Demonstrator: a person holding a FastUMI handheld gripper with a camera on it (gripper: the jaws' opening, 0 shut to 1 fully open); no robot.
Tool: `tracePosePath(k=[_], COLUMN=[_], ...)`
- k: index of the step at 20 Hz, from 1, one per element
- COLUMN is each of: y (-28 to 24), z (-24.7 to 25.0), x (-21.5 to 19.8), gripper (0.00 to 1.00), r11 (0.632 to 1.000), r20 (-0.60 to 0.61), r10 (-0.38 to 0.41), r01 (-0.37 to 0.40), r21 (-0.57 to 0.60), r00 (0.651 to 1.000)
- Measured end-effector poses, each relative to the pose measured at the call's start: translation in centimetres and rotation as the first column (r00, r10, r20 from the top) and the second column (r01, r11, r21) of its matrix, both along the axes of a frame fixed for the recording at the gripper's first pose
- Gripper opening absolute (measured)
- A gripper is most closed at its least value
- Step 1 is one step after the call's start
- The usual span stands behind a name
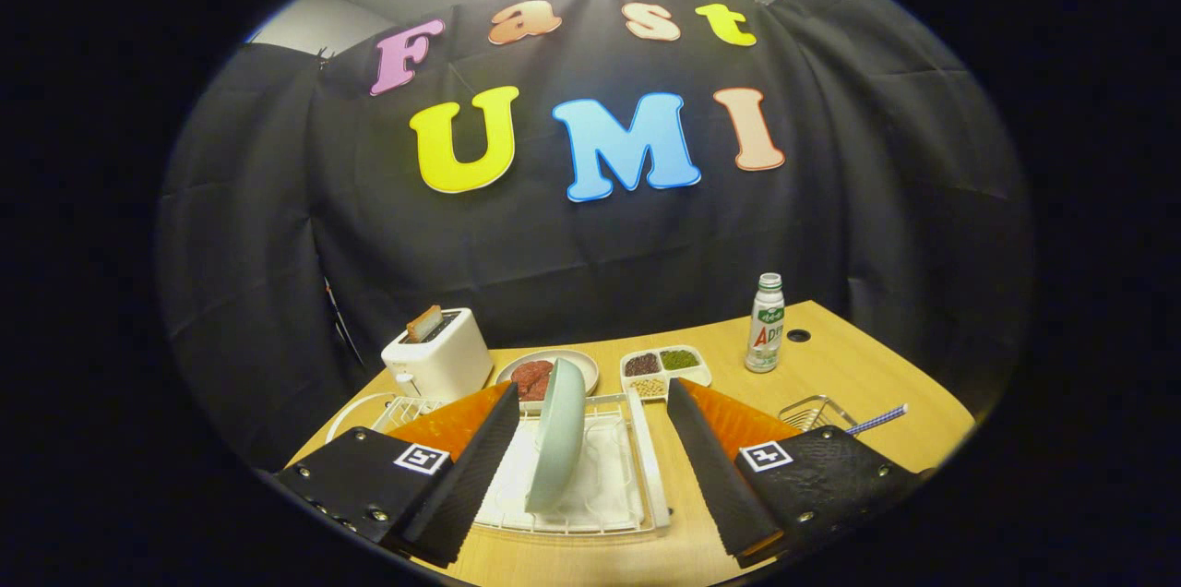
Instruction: Take the plate from the dish rack, then take the spoon from the basket and place it into the plate.
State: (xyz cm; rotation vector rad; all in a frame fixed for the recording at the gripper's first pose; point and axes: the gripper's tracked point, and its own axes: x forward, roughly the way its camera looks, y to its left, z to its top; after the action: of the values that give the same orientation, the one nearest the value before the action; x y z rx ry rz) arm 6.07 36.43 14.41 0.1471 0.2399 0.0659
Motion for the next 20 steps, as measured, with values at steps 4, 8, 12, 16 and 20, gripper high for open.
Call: tracePosePath(k=[4, 8, 12, 16, 20], y=[2.2, 2.9, 3.6, 4.3, 2.9], z=[-3.1, -5.8, -8.7, -10.6, -11.0], x=[3.3, 5.9, 7.1, 7.7, 7.4], gripper=[0.98, 0.98, 0.79, 0.61, 0.39], r11=[1.0, 0.999, 0.995, 0.993, 0.996], r20=[-0.082, -0.153, -0.234, -0.29, -0.334], r10=[0.024, 0.02, 0.037, 0.059, -0.009], r01=[-0.023, -0.012, -0.015, -0.025, 0.039], r21=[0.007, 0.052, 0.098, 0.118, 0.082], r00=[0.996, 0.988, 0.972, 0.955, 0.943])
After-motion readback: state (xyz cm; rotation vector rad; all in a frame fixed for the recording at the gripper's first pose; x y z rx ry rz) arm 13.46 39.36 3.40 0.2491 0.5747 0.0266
